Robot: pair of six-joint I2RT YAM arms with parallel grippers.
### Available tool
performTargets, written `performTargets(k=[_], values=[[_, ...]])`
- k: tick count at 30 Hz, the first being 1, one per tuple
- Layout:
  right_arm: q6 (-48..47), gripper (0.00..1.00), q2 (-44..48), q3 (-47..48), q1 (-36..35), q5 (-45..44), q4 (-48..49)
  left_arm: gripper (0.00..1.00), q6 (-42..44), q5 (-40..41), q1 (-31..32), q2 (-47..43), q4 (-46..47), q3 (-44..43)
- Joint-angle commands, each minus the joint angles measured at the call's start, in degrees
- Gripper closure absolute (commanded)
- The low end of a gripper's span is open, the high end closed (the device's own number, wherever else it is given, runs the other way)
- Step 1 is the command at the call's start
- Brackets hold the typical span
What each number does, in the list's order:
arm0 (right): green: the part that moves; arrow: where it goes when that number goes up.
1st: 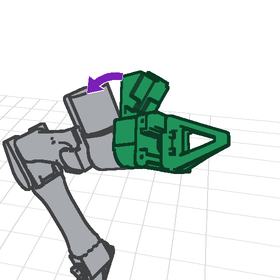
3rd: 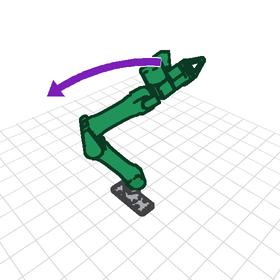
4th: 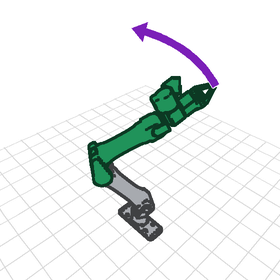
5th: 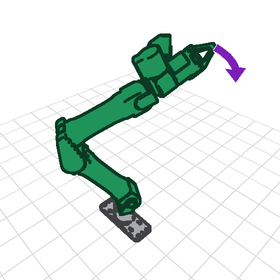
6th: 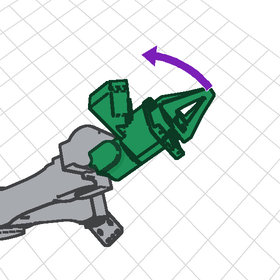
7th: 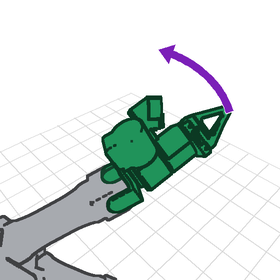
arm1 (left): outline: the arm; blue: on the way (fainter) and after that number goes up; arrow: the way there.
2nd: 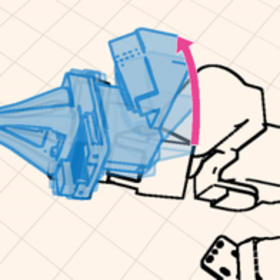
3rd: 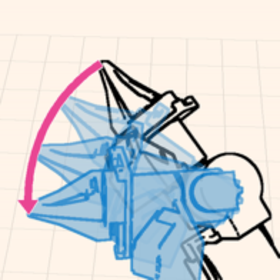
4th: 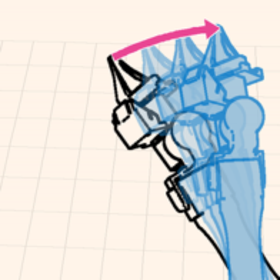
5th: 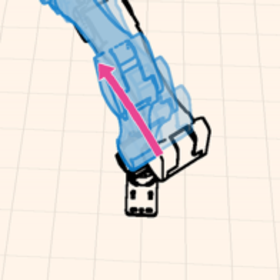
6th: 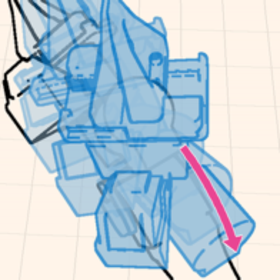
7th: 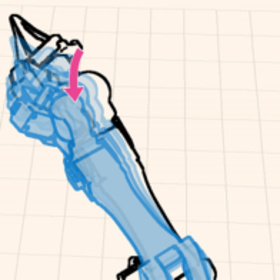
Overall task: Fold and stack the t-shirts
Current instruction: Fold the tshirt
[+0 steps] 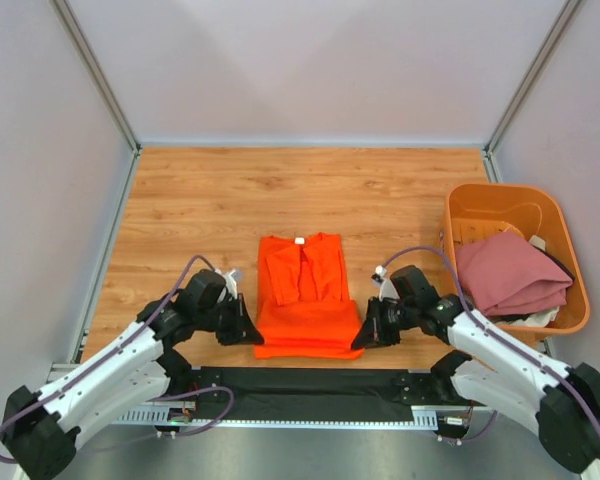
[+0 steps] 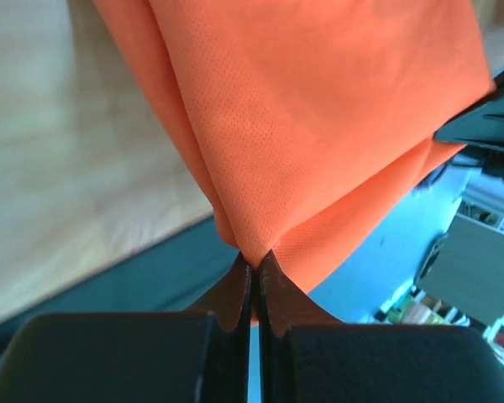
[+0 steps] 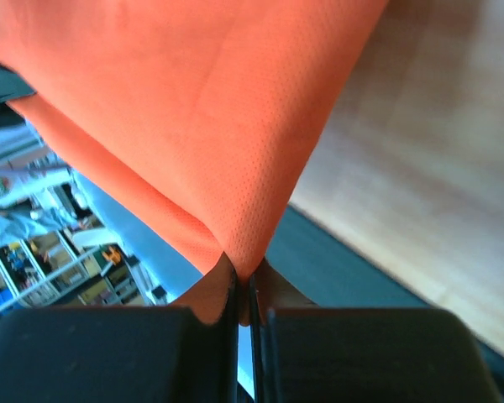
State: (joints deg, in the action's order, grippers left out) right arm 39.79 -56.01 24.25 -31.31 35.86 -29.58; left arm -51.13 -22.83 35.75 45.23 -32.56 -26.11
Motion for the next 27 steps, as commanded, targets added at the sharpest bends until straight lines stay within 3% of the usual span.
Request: performTargets(k=[1,3,9,15,18,23,27], values=[[7.65,1.0,7.3,-2.62,-5.85,-3.77,-8.47,1.0,-7.73,1.73,3.79,-8.04,-16.2,2.38],[12.84,1.0,10.29,-3.77,-9.54,-4.04,-10.31,1.0,-8.28,2.96,4.07,-13.47,-23.99,0.89],[15.76,1.0,15.41,0.61,-10.88,-3.69,-18.22,1.0,-11.97,-0.55,3.98,-16.85,-29.14,-0.34],[8.92,1.0,-0.63,11.59,-8.08,-0.62,-19.81,1.0,-11.36,0.24,3.02,-6.51,-27.56,-5.86],[5.92,1.0,-9.25,16.96,-5.35,4.38,-22.7,1.0,-8.29,-0.72,-2.33,-0.26,-30.18,-10.78],[-0.5,0.99,-12.55,21.63,-3.32,7.65,-28.5,1.0,-3.8,-0.29,-6.92,4.68,-33.62,-17.56],[-0.86,1.0,-11.06,18.83,-3.23,7.83,-30.09,1.0,-3.53,-2.56,-7.45,4.61,-32.41,-15.22]])
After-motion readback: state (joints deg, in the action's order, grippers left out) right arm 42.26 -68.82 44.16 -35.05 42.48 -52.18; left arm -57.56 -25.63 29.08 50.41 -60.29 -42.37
